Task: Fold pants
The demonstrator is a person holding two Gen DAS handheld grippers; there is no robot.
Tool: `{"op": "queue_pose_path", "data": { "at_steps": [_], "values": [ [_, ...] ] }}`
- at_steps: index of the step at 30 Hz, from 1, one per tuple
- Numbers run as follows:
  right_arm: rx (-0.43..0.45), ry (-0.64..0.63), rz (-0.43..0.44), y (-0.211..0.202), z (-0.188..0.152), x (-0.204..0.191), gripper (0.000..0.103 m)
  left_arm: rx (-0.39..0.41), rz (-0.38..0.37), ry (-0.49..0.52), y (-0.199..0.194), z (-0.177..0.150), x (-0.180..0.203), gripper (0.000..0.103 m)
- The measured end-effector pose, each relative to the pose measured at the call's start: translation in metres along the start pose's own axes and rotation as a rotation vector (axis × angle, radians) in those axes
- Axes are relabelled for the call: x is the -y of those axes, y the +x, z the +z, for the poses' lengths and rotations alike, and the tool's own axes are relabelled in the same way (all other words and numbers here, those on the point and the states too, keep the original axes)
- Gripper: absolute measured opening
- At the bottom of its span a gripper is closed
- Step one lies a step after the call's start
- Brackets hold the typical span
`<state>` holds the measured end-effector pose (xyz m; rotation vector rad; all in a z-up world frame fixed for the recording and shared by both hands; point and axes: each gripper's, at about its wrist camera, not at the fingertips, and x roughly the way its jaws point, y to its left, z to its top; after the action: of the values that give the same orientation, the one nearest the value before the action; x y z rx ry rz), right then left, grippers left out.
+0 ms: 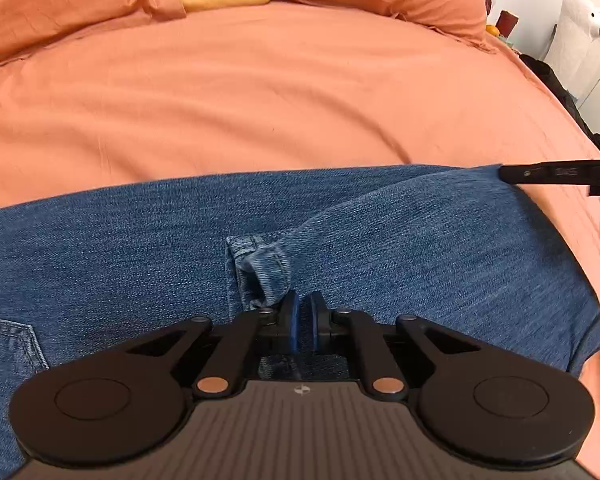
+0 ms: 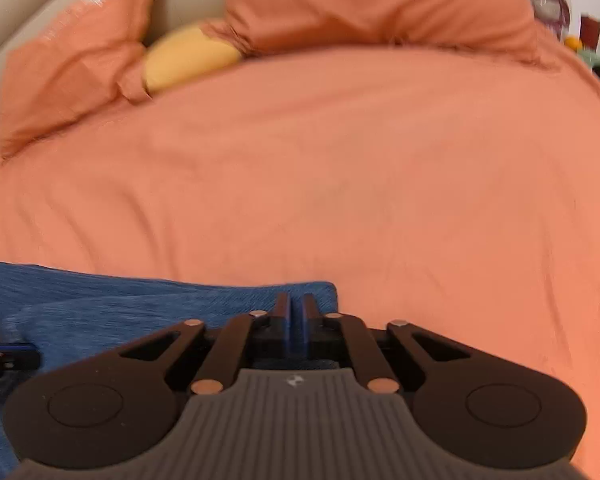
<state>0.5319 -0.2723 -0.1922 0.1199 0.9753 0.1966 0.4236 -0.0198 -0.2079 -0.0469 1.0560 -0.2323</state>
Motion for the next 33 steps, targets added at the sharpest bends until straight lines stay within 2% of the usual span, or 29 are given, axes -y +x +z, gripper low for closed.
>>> {"op": "queue_pose_path", "data": {
  "at_steps": [3, 6, 9, 12, 14, 15, 16, 18, 20, 22, 24, 26, 29, 31, 33],
  "values": [
    [-0.021, 0.035, 0.017, 0.016, 0.001, 0.009, 0.0, -0.013, -0.004, -0.013, 0.003, 0.002, -0.005, 0.008],
    [-0.048, 0.023, -0.002, 0.014, 0.003, 0.006, 0.0, -0.021, -0.004, -0.034, 0.002, 0.003, -0.007, 0.006],
    [-0.065, -0.04, -0.041, -0.001, -0.001, -0.008, 0.0, -0.018, 0.016, -0.025, -0.01, -0.001, -0.001, 0.006],
    [-0.065, -0.078, -0.025, -0.037, -0.022, -0.017, 0.0, 0.018, 0.016, 0.026, -0.028, -0.014, 0.01, 0.009],
    [-0.018, -0.115, -0.025, -0.072, -0.042, -0.024, 0.012, 0.038, 0.002, 0.042, -0.044, -0.028, 0.015, 0.009],
    [0.003, -0.13, -0.028, -0.089, -0.054, -0.027, 0.028, 0.047, 0.0, 0.049, -0.05, -0.034, 0.018, 0.009],
    [0.03, -0.133, -0.035, -0.107, -0.067, -0.03, 0.035, 0.055, 0.003, 0.057, -0.056, -0.04, 0.02, 0.009],
    [0.067, -0.132, -0.033, -0.136, -0.096, -0.036, 0.037, 0.069, 0.016, 0.076, -0.065, -0.051, 0.022, 0.009],
    [0.1, -0.123, -0.05, -0.157, -0.128, -0.043, 0.049, 0.07, 0.029, 0.078, -0.066, -0.056, 0.03, 0.009],
    [0.13, -0.125, -0.088, -0.168, -0.158, -0.051, 0.071, 0.068, 0.04, 0.066, -0.063, -0.057, 0.035, 0.009],
    [0.122, -0.109, -0.127, -0.167, -0.181, -0.057, 0.074, 0.063, 0.063, 0.055, -0.059, -0.059, 0.038, 0.009],
    [0.095, -0.068, -0.155, -0.154, -0.192, -0.058, 0.072, 0.045, 0.069, 0.024, -0.055, -0.059, 0.038, 0.009],
    [0.096, 0.018, -0.158, -0.132, -0.192, -0.054, 0.046, 0.023, 0.093, -0.006, -0.05, -0.06, 0.035, 0.007],
    [0.141, 0.083, -0.16, -0.127, -0.191, -0.047, 0.021, 0.008, 0.103, -0.027, -0.047, -0.06, 0.032, 0.006],
    [0.187, 0.191, -0.109, -0.129, -0.193, -0.032, 0.013, -0.001, 0.12, -0.017, -0.042, -0.059, 0.032, 0.006]
  ]
}}
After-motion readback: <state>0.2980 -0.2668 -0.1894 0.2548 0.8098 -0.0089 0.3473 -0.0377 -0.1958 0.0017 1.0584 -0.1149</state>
